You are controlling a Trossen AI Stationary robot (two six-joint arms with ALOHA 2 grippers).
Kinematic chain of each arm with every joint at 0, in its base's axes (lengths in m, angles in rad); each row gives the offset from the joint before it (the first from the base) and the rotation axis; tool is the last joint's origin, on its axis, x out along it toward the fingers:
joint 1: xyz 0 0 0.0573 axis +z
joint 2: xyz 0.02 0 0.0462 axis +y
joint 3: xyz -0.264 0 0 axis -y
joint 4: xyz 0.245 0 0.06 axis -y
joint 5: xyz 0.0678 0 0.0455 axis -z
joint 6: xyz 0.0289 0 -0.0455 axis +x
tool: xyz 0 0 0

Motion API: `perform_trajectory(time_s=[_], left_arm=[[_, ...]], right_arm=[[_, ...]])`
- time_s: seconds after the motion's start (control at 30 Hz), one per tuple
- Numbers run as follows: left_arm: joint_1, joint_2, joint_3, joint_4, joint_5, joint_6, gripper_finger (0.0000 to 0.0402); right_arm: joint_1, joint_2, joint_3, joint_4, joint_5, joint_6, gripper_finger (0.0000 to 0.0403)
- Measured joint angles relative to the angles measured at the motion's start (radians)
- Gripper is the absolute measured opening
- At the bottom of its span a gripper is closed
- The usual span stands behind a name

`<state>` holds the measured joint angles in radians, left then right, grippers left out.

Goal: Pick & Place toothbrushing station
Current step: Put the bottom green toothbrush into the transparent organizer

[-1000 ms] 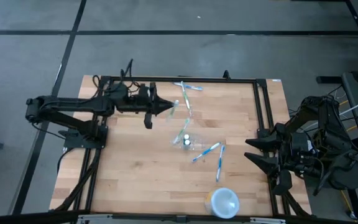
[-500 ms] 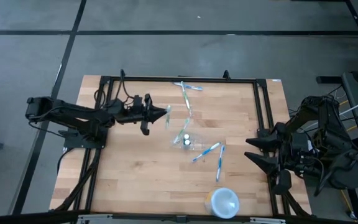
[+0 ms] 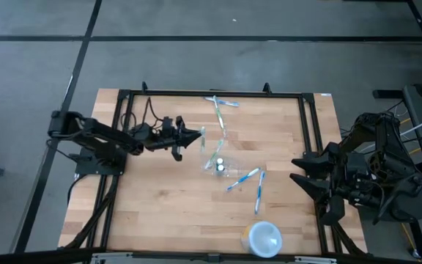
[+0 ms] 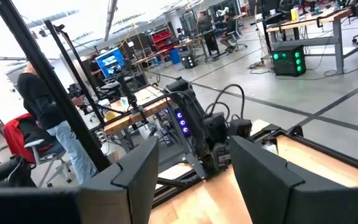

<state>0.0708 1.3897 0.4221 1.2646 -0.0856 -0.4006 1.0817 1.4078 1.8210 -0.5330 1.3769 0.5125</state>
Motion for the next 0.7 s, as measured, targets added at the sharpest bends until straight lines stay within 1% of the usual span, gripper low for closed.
perform_trajectory(time_s=[0.17, 0.33, 0.53, 0.7], left_arm=[[-0.004, 0.143, 0.0, 0.137, -0.001, -0.046, 0.0001], [-0.025, 0.252, 0.0, 0.242, -0.012, -0.068, 0.0001], [-0.059, 0.351, 0.001, 0.302, -0.063, -0.076, 0.0001], [-0.085, 0.407, 0.001, 0.302, -0.106, -0.087, 0.0001]], right_arm=[[0.0, 0.0, 0.0, 0.01, 0.0, 0.0, 0.0201], [0.0, 0.0, 0.0, 0.017, 0.004, 0.003, 0.0201], [0.0, 0.0, 0.0, 0.025, 0.004, 0.008, 0.0201], [0.0, 0.0, 0.0, 0.025, 0.004, 0.026, 0.0201]])
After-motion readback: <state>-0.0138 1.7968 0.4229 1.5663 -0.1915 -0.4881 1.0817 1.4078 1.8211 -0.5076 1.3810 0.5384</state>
